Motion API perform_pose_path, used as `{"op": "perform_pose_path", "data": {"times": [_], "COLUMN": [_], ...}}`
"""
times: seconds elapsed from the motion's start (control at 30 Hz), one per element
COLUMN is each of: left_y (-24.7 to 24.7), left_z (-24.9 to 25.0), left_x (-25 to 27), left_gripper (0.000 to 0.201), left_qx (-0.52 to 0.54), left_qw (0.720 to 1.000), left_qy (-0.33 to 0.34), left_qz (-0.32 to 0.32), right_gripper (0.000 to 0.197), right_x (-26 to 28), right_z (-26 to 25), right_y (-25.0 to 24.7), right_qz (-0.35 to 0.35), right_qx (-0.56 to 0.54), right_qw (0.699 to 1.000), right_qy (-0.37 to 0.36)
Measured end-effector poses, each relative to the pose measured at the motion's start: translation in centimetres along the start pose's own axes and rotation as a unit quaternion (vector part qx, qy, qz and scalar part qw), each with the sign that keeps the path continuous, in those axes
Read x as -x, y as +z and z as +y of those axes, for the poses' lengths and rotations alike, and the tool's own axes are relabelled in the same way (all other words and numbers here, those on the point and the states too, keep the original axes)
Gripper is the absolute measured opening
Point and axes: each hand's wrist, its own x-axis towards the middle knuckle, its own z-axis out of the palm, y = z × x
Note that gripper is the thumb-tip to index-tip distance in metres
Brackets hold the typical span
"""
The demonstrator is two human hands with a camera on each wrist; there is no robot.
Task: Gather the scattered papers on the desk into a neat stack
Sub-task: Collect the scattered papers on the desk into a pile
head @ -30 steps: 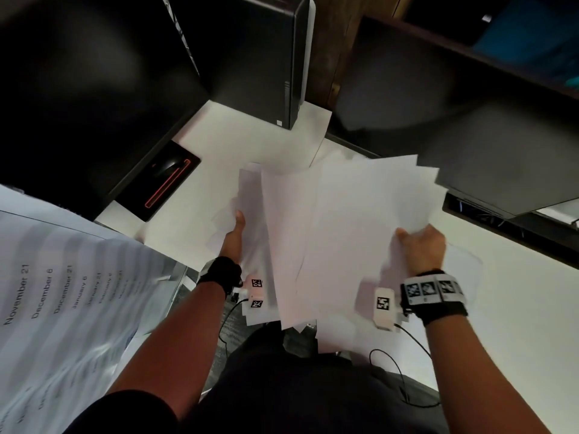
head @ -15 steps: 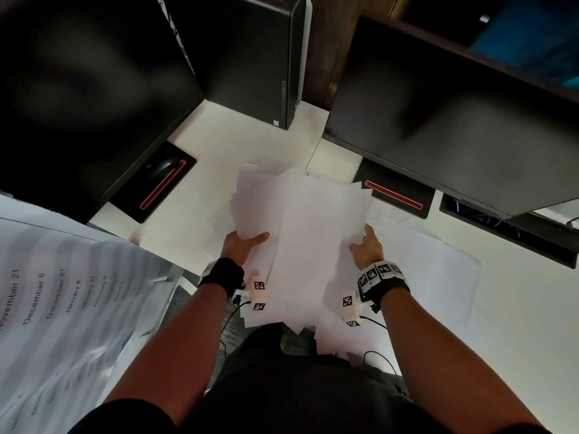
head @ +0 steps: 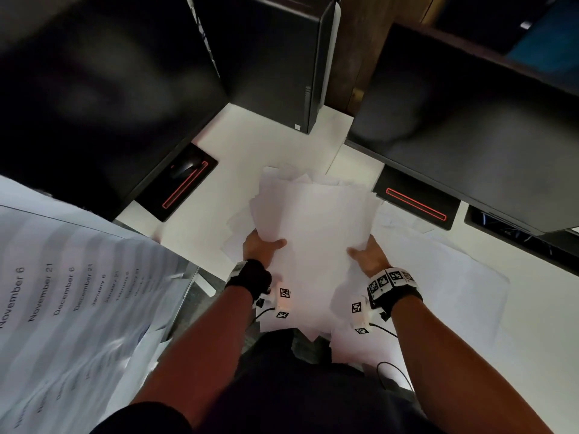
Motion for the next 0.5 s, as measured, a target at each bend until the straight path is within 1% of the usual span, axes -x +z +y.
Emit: {"op": "perform_pose_path", "data": {"times": [0.07,0.13,0.2,0.27,0.33,0.43,0.5], "left_y": [0.3,0.8,1.1,1.0,0.7,0.8,1.0], "left_z": [0.4,0.9,1.3,1.7,2.0,2.2,2.1], "left_x": [0.2,0.5,0.5,0.6,0.9,1.4,1.7], "left_gripper": [0.047,0.040,0.035,0.032,0.030,0.032,0.030], "left_qx": [-0.090,-0.186,-0.228,-0.194,-0.154,-0.113,-0.106], "left_qw": [0.996,0.981,0.971,0.973,0.974,0.975,0.975], "left_qy": [-0.003,-0.001,-0.034,-0.107,-0.155,-0.181,-0.184], "left_qz": [0.027,0.049,0.068,0.062,0.056,0.055,0.070], "right_gripper": [0.054,0.056,0.057,0.056,0.055,0.054,0.053], "right_x": [0.2,0.3,0.4,0.3,0.1,-0.2,-0.3], "right_z": [-0.1,-0.1,0.0,0.1,0.1,0.2,0.3], "right_y": [-0.2,-0.1,0.2,0.3,0.4,0.5,0.6], "right_qz": [0.030,0.034,0.024,0.026,0.024,0.017,0.011], "right_qx": [0.012,0.028,0.037,0.040,0.034,0.027,0.024], "right_qw": [0.999,0.999,0.999,0.999,0.999,0.999,1.000], "right_qy": [0.010,0.008,0.000,-0.004,-0.009,-0.008,-0.007]}}
